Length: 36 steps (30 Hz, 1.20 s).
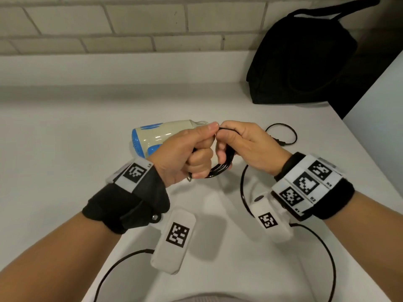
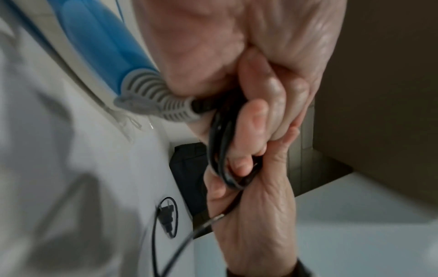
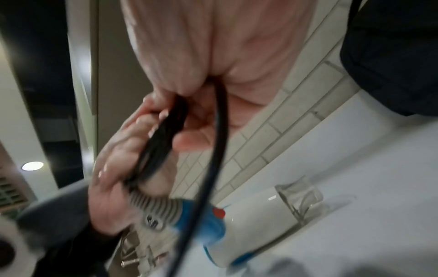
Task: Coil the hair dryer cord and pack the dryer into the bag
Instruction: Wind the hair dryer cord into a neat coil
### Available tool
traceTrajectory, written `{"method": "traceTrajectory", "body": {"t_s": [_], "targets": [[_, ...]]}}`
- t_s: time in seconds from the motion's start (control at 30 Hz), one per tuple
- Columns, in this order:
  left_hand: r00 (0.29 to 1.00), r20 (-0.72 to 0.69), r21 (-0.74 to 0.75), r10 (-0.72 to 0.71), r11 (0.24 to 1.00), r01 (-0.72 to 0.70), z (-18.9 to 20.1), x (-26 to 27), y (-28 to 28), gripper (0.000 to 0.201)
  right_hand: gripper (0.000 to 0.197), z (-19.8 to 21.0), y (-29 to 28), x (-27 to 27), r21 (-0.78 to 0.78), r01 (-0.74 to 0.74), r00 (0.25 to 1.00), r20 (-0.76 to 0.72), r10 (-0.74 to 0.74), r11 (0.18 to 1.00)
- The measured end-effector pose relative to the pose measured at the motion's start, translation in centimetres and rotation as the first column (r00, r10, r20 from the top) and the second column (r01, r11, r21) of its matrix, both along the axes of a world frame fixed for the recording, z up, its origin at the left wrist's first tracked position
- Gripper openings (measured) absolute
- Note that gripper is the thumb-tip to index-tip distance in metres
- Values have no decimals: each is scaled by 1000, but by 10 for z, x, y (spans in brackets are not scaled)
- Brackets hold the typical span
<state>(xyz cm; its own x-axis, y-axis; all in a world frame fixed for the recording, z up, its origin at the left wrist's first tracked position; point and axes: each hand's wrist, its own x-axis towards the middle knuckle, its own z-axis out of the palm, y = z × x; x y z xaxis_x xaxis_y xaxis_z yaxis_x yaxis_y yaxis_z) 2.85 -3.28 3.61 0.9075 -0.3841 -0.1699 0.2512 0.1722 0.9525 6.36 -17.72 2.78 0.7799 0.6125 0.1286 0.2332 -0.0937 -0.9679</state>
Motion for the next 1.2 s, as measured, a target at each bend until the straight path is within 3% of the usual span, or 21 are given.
{"method": "traceTrajectory", "body": {"t_s": [0.13,0.3,0.37,0.47,0.53,0.67,0.7,0.77,0.83,0.9,1.0,1.07,1.13,1.2], "targets": [[998,-54,-100,44,994,-49,3,1,-1,42,29,-9,14,-2,39,144,987,70,-147,989],[990,-66,-83,124,988,-129,3,-3,-1,42,20,-8,10,4,-19,68,995,71,-67,998],[982,-58,-97,178,978,-183,7,-5,2,42,6,-8,-3,7,-129,28,999,35,-23,991],[951,-71,-186,302,932,-310,17,-1,14,47,3,-17,-26,4,-455,-43,999,-21,38,889],[917,-98,-257,387,880,-399,23,2,22,51,12,-24,-35,-4,-559,-104,994,-70,78,823],[862,-94,-265,497,823,-503,26,3,24,50,11,-26,-31,-23,-394,-108,987,-150,52,913],[854,-91,-265,512,814,-517,26,2,22,49,17,-26,-29,-27,-379,-89,994,-95,57,921],[830,-90,-276,551,787,-552,28,1,20,49,37,-25,-20,-34,-423,39,978,201,52,905],[800,-66,-262,597,763,-591,31,-1,17,48,34,-28,-14,-38,-435,229,836,546,53,871],[779,-10,-202,627,762,-616,32,-2,12,47,28,-31,-9,-42,-447,324,685,719,120,834],[793,148,-16,591,803,-595,27,-5,-4,44,21,-27,1,-43,-482,371,560,798,223,794],[828,324,130,458,845,-519,18,-11,-15,43,17,-16,4,-43,-458,341,532,814,233,821],[835,480,267,270,861,-432,10,-18,-20,40,17,-8,3,-44,-423,266,562,798,217,866],[835,526,352,164,851,-389,6,-20,-17,45,26,-4,-3,-46,-396,205,664,728,170,895]]}}
